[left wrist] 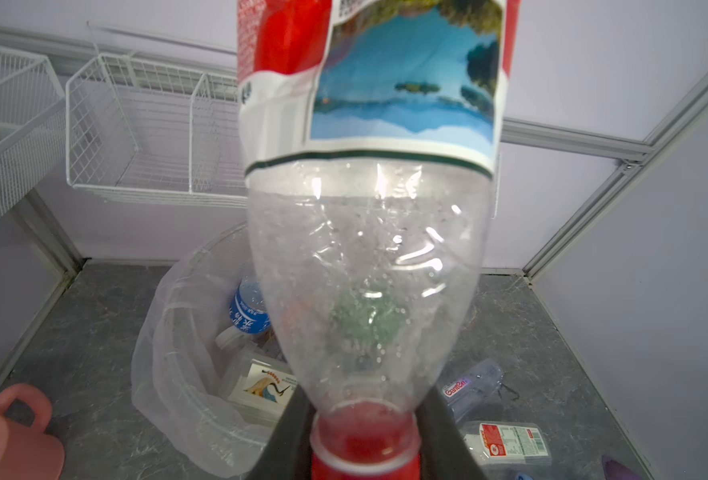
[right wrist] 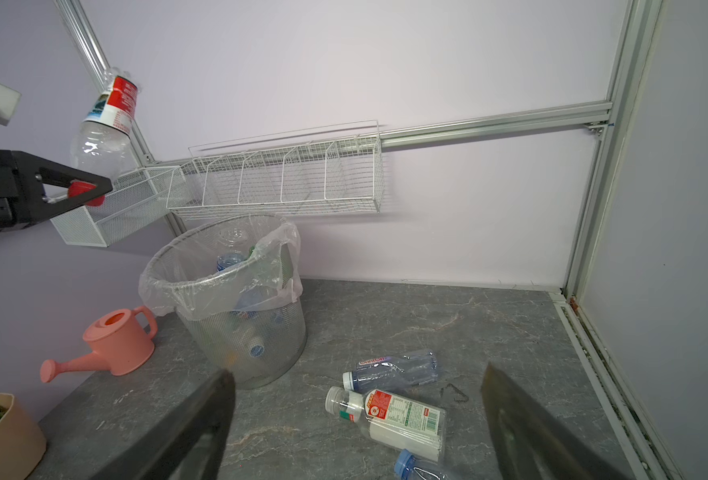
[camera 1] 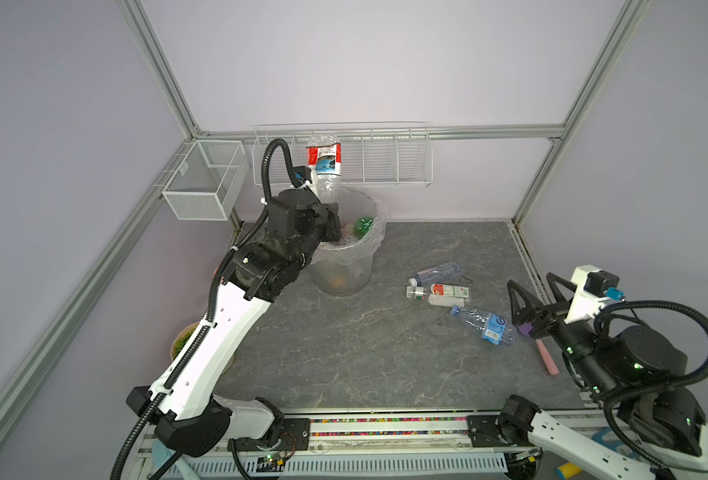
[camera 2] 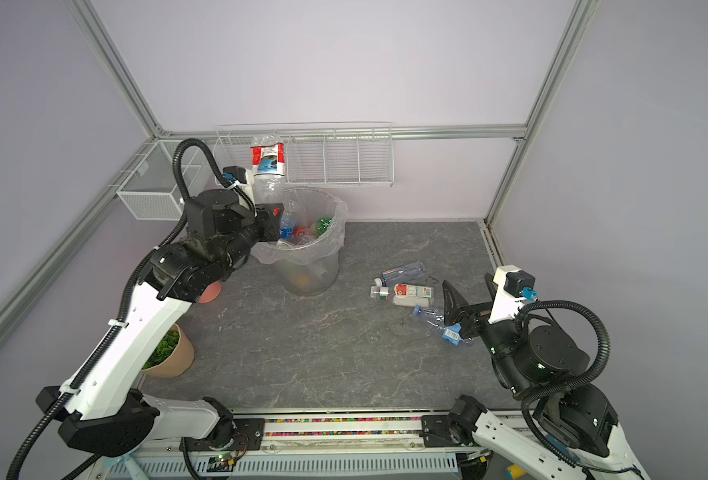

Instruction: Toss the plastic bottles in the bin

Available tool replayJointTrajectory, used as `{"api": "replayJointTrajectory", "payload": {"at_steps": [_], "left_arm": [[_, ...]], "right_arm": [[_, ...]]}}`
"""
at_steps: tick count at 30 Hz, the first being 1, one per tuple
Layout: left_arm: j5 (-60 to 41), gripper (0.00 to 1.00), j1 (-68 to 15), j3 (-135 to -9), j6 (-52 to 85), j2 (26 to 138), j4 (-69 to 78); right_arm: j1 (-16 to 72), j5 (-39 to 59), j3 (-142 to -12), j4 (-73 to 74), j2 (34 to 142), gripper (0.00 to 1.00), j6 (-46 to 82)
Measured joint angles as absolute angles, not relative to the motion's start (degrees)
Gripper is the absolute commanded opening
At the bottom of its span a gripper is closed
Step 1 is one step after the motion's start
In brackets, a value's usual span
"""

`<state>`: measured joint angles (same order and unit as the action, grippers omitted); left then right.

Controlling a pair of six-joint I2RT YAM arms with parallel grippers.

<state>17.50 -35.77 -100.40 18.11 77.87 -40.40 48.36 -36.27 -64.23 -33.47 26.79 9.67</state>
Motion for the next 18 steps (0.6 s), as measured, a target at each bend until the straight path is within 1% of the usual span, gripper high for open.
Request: {"api": "replayJointTrajectory", "payload": {"at_steps": [1, 2, 3, 4, 5, 6, 14, 18], "left_arm": [[16.6, 0.10, -34.4, -99.6, 18.6, 78.2, -41.0], [16.2, 0.23, -33.8, -99.1, 18.9, 78.5, -41.6], [15.6, 0.42, -33.3, -98.7, 19.1, 79.2, -42.5], [15.2, 0.64, -33.1, -98.4, 19.1, 79.8, -43.3], [14.9, 0.75, -33.1, -98.4, 19.4, 80.4, -44.2], [14.6, 0.99, -33.1, -98.4, 19.6, 81.0, -45.1], [14.4, 0.99, -33.1, -100.3, 20.1, 79.1, -48.8], [14.3, 0.99, -33.1, -101.4, 19.8, 74.1, -48.2]], "right_arm": [[48.4, -36.2, -64.2, -33.6, 26.8, 0.95, 9.8], [48.4, -36.2, -64.2, -33.7, 26.8, 0.95, 9.9], [48.4, -36.2, -64.2, -33.8, 26.8, 0.95, 10.0], [48.4, -36.2, -64.2, -34.0, 26.8, 0.95, 10.1], [48.4, -36.2, -64.2, -34.1, 26.8, 0.95, 10.1], [48.4, -36.2, -64.2, -34.2, 26.8, 0.95, 10.2], [48.4, -35.5, -64.2, -34.9, 26.8, 0.96, 10.5], [48.4, -34.9, -64.2, -35.0, 26.9, 0.96, 10.7]]}}
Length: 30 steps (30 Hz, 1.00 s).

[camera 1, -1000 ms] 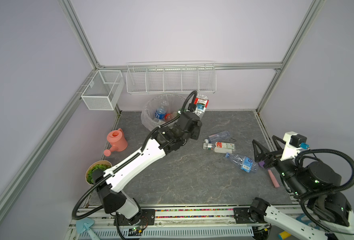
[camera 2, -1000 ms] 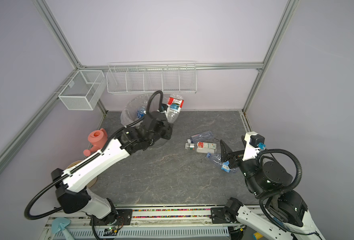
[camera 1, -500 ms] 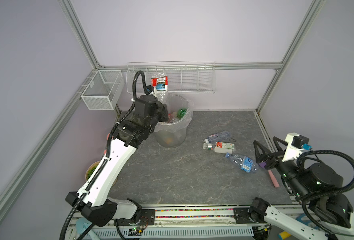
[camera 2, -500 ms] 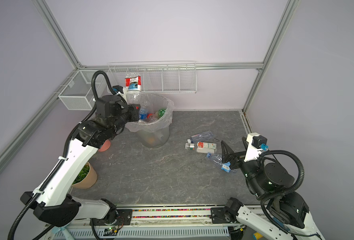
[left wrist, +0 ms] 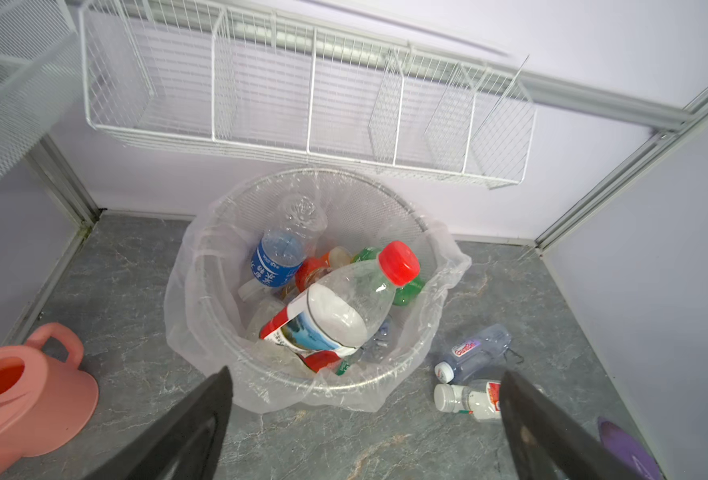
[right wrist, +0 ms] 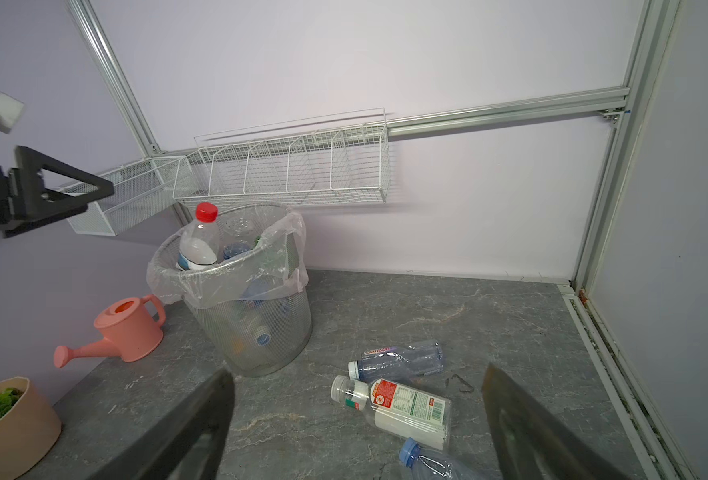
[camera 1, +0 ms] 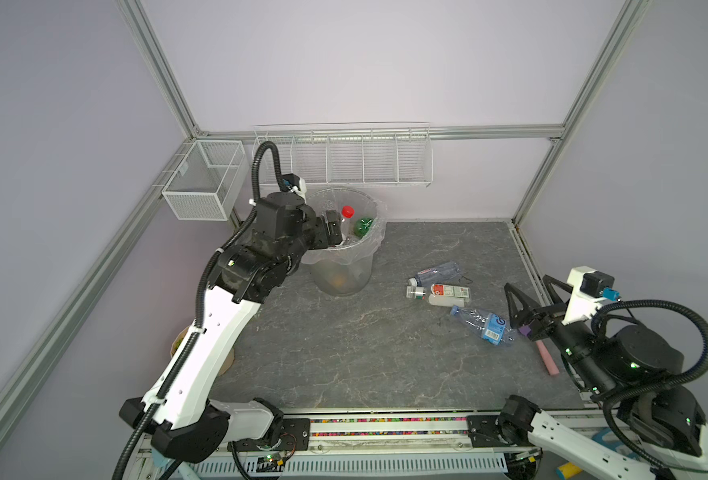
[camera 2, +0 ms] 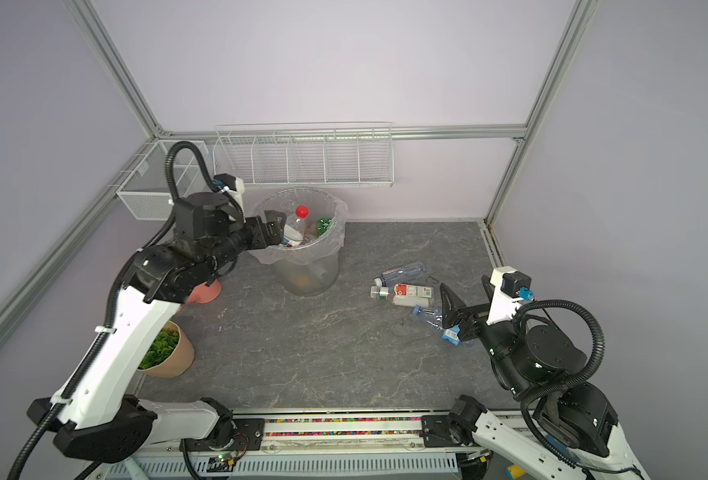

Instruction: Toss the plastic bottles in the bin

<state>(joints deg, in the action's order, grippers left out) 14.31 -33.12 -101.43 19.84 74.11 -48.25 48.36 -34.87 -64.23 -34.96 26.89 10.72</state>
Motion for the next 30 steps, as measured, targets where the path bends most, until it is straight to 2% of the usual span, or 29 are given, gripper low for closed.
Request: {"api": "replayJointTrajectory", "payload": {"at_steps": [8, 15, 22, 30], "left_arm": [[14.2, 0.99, -33.1, -100.8, 18.8, 64.3, -45.5], [10.4, 0.99, -33.1, -93.2, 18.3, 59.1, -41.6], [6.5, 0.98, -33.1, -85.6, 19.0, 54.9, -40.6], [1.1, 0.96, -33.1, -74.1, 22.3, 46.5, -40.0]], "right_arm": [[48.4, -36.2, -65.6, -37.5, 29.6, 0.92, 11.0], [47.0, -40.2, -70.1, -46.3, 41.6, 0.88, 12.4], [34.3, -27.7, -72.7, -53.6, 62.0, 0.89, 11.1], [24.5, -18.1, -76.2, -57.3, 76.4, 0.89, 8.3]]}}
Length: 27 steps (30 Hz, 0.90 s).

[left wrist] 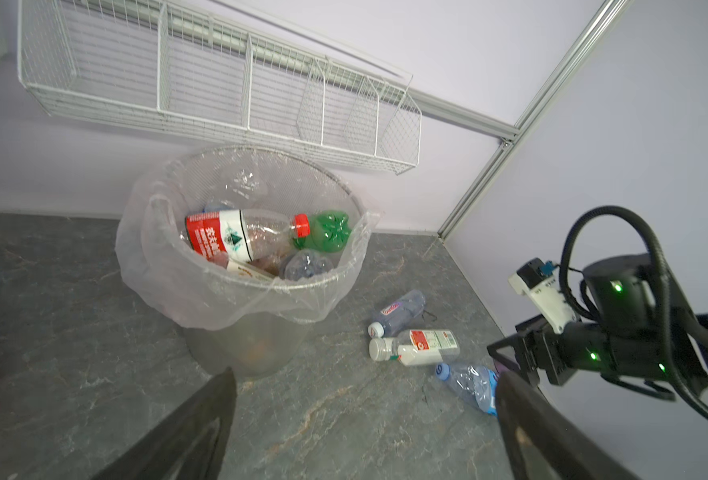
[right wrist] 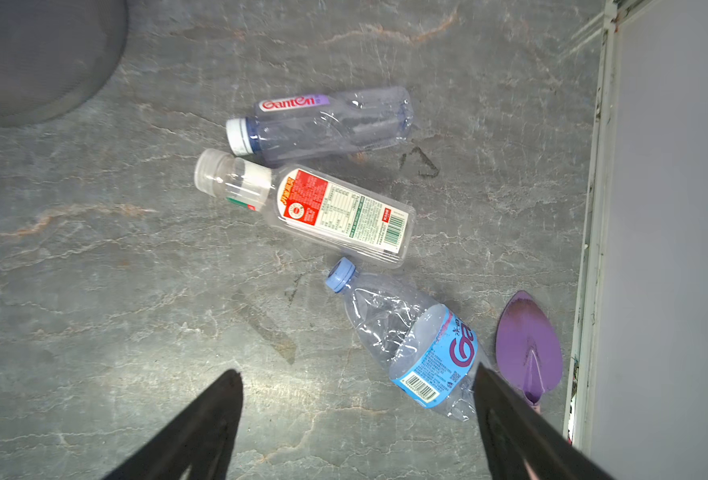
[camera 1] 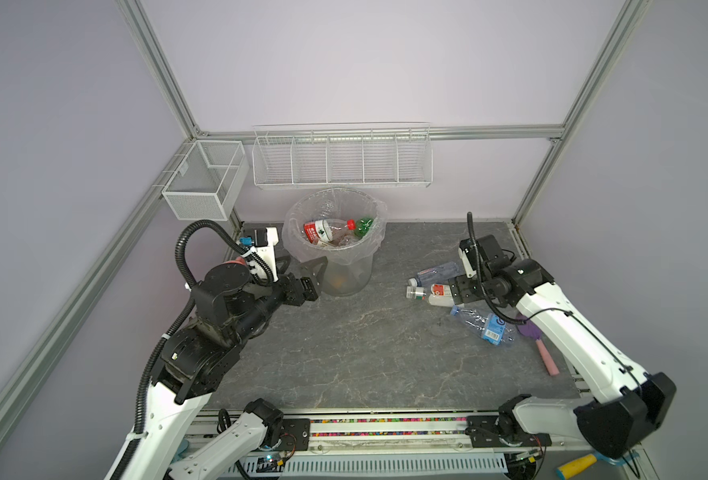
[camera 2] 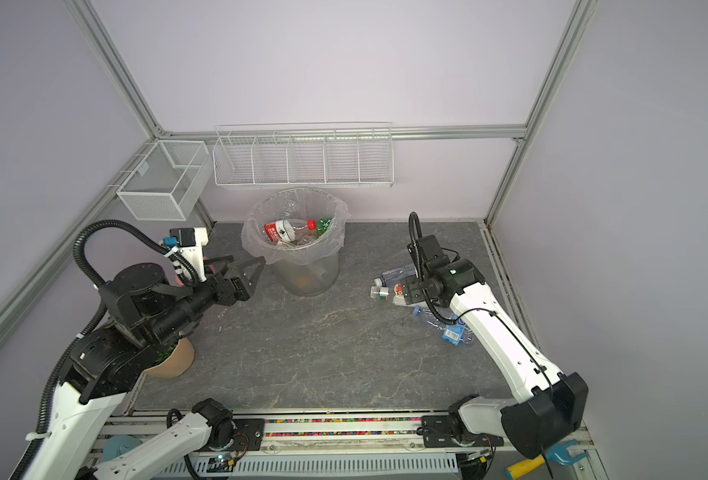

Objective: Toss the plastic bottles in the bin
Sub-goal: 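Lower the right gripper onto the blue-cap water bottle and grasp it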

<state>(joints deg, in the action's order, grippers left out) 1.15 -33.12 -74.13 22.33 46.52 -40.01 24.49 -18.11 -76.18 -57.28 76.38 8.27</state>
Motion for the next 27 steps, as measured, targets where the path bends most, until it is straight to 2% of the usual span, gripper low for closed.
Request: {"api": "replayJointTrajectory", "payload": {"at_steps": [10, 17, 23, 27], "left_arm": [[-2.1, 0.95, -33.1, -63.4, 25.3, 40.1, -41.0], [-3.0, 0.95, -33.1, -61.6, 26.0, 37.1, -41.5], [-3.0, 0.95, -33.1, -61.5, 26.1, 36.2, -42.2], [-2.5, 0.95, -33.1, -61.5, 25.9, 35.2, -43.2]], "right_arm": [[20.8, -14.5, -66.8, -57.9, 82.0, 0.89, 7.0], [18.2, -14.8, -63.8, -56.8, 85.0, 0.89, 7.1], [13.9, -15.4, -63.4, -53.6, 94.5, 0.89, 6.6], [10.9, -15.0, -64.0, -51.6, 96.6, 0.89, 5.8]]}}
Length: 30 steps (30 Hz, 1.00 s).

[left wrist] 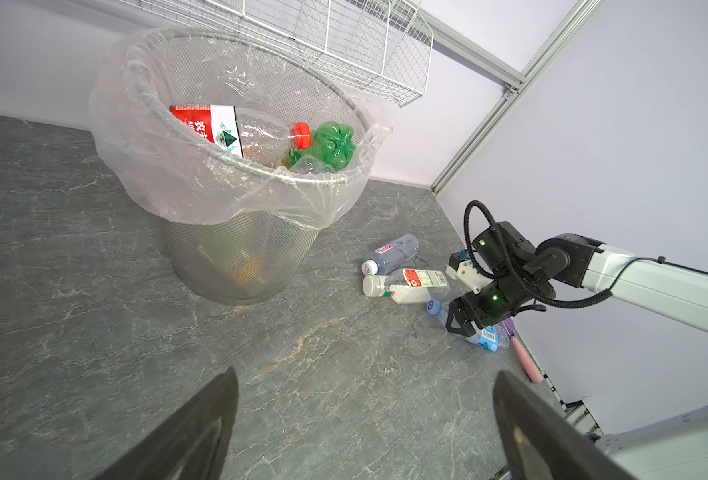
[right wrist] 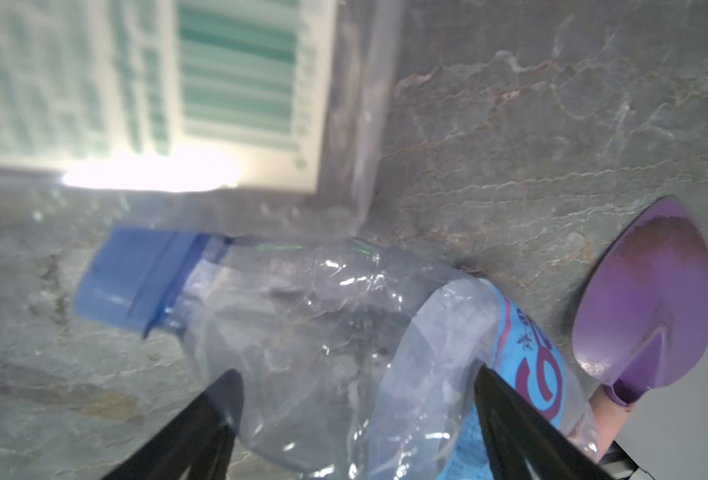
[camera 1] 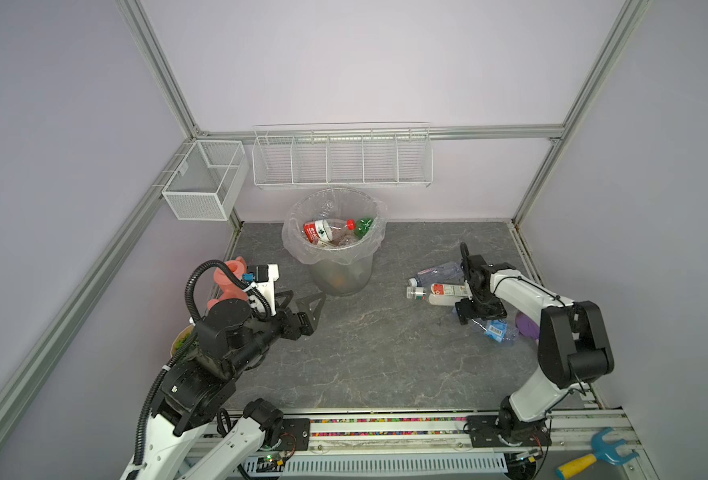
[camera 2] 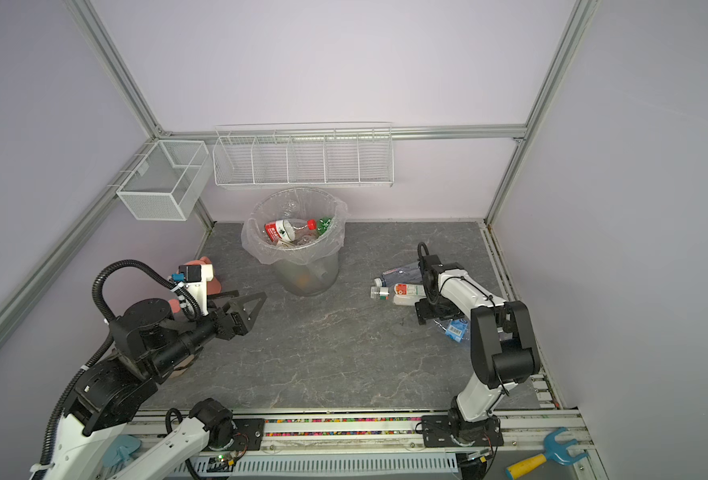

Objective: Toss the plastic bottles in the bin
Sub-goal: 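Lower the right gripper onto the blue-cap water bottle and grasp it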

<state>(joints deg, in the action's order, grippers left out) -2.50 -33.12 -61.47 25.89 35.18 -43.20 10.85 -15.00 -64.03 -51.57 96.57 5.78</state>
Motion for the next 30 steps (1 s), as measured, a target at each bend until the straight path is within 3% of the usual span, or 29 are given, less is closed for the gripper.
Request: {"api": "replayJointTrajectory", "payload": {"at_steps": [8, 13, 17, 22, 26, 30], "left_arm": [[-0.8, 0.95, -33.1, -61.5, 25.2, 33.3, -45.4], [-0.1, 0.95, -33.1, -61.5, 24.8, 33.4, -45.4], [0.1, 0.95, -33.1, -61.5, 24.8, 33.6, -45.4], [0.2, 0.95, -33.1, -61.6, 24.3, 34.0, -45.6], [0.4, 0.95, -33.1, -62.1, 24.1, 34.0, -45.6], [0.5, 0.95, -33.1, -62.8, 23.7, 34.0, -45.8]], "right_arm": [[9.3, -12.1, -65.4, -50.3, 100.2, 0.89, 5.1], [11.0, -9.1, -64.9, -50.5, 101.1, 0.99, 5.4], [13.3, -8.0, -63.9, -51.0, 99.7, 0.82, 6.9], [17.3, -8.4, -63.8, -53.6, 94.8, 0.46, 8.9], [17.8, -9.0, -63.8, -55.3, 91.3, 0.37, 9.7], [18.0, -9.0, -63.8, -56.4, 90.4, 0.35, 10.3]]}}
